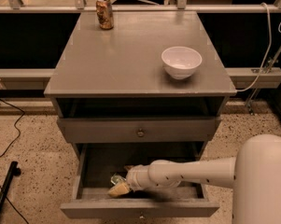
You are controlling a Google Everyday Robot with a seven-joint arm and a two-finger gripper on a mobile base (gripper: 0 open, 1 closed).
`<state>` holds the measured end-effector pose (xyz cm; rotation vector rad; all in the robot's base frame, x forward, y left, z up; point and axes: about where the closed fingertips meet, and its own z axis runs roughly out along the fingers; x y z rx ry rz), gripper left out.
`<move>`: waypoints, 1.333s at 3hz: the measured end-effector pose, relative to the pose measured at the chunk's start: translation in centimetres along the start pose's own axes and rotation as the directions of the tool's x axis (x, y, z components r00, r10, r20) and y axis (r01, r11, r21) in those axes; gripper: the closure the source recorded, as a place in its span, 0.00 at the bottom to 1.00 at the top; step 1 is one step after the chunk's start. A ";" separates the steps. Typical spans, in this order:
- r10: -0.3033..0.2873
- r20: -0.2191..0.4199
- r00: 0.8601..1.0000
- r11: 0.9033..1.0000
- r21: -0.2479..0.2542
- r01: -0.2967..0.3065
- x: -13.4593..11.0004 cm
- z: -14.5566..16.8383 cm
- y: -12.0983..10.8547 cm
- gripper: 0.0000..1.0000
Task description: Pick green can from middle drawer and place on counter
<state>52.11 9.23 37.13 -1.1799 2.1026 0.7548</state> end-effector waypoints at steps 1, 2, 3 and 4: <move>0.018 -0.013 1.000 1.000 0.015 -0.018 1.7 -0.6 -0.1 0.14; 0.024 -0.007 1.000 0.999 0.030 -0.024 2.7 -1.5 -0.2 0.40; 0.029 0.047 0.998 0.999 0.023 -0.030 2.1 -2.6 0.0 0.64; 0.008 0.137 0.991 1.000 -0.003 -0.008 -0.5 -4.7 0.3 0.87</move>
Offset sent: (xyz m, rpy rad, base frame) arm -0.0153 -0.0405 -0.0107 -0.0273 0.0040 -0.0645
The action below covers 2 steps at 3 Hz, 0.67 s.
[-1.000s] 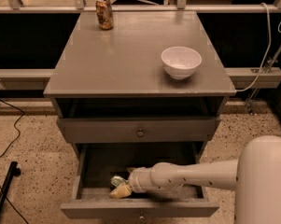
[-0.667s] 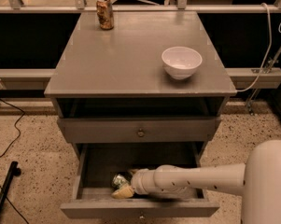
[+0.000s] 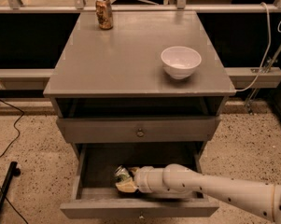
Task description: Pick green can from middle drawer and place on counter
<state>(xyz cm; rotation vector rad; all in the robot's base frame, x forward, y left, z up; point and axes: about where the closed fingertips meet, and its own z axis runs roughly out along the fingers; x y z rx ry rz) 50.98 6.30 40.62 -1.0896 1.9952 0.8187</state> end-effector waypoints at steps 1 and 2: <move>-0.047 0.085 0.995 0.997 -0.054 0.052 -4.9 -2.9 1.2 1.00; -0.118 0.129 0.985 0.987 -0.095 0.131 -9.2 -6.3 3.4 1.00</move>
Offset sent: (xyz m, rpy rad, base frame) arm -0.0238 0.0001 0.1895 0.1410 -0.1887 0.2131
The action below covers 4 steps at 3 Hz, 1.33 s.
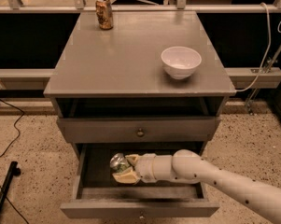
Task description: Pick green can from middle drawer and place on counter
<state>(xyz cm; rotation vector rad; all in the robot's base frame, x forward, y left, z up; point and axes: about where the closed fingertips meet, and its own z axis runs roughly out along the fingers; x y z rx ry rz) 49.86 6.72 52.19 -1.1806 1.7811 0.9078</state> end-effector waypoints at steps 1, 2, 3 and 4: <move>-0.071 0.000 0.997 0.997 -0.021 0.071 -4.2 -2.5 2.3 1.00; -0.141 -0.031 0.990 0.990 -0.017 0.140 -8.3 -4.9 3.4 1.00; -0.223 -0.105 0.969 0.974 0.003 0.225 -12.4 -6.9 3.3 1.00; -0.318 -0.194 0.928 0.944 0.027 0.330 -17.5 -8.9 2.3 1.00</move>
Offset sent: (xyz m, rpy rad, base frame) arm -0.0264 -0.0083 0.1563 -0.1137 -0.1734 0.1017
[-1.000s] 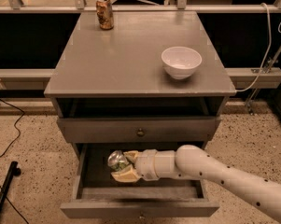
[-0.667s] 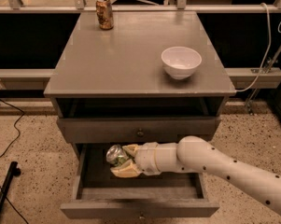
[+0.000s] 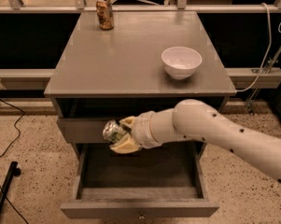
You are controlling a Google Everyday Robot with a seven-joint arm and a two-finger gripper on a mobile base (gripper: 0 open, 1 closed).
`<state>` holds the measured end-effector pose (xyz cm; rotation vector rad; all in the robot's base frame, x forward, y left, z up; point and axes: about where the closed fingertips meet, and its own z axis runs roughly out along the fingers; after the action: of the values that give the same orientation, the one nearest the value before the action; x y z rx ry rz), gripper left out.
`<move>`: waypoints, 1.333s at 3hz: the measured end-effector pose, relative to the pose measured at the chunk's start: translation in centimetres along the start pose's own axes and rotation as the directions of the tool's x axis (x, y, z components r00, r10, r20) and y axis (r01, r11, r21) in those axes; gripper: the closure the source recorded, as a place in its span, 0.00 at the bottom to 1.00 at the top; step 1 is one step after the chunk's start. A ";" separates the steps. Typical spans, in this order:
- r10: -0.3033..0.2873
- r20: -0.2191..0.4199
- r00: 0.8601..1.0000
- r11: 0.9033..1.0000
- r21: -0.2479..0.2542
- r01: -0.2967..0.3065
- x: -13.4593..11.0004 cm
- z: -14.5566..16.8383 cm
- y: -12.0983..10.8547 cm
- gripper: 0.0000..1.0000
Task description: Pick green can from middle drawer and place on counter
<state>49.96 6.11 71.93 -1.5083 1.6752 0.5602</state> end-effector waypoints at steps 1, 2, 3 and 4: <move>-0.068 -0.072 0.995 0.997 0.022 0.070 -3.1 -2.6 -3.0 1.00; -0.114 -0.138 0.984 0.992 0.030 0.119 -5.5 -4.8 -5.5 1.00; -0.129 -0.198 0.972 0.990 0.030 0.137 -6.8 -6.1 -8.0 1.00; -0.132 -0.259 0.957 0.989 0.037 0.146 -9.0 -6.9 -11.5 1.00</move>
Offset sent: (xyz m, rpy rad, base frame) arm 0.0626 -0.0252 0.1268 -0.2517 -0.1263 0.0138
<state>59.00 4.11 85.20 -1.6990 1.7430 0.2483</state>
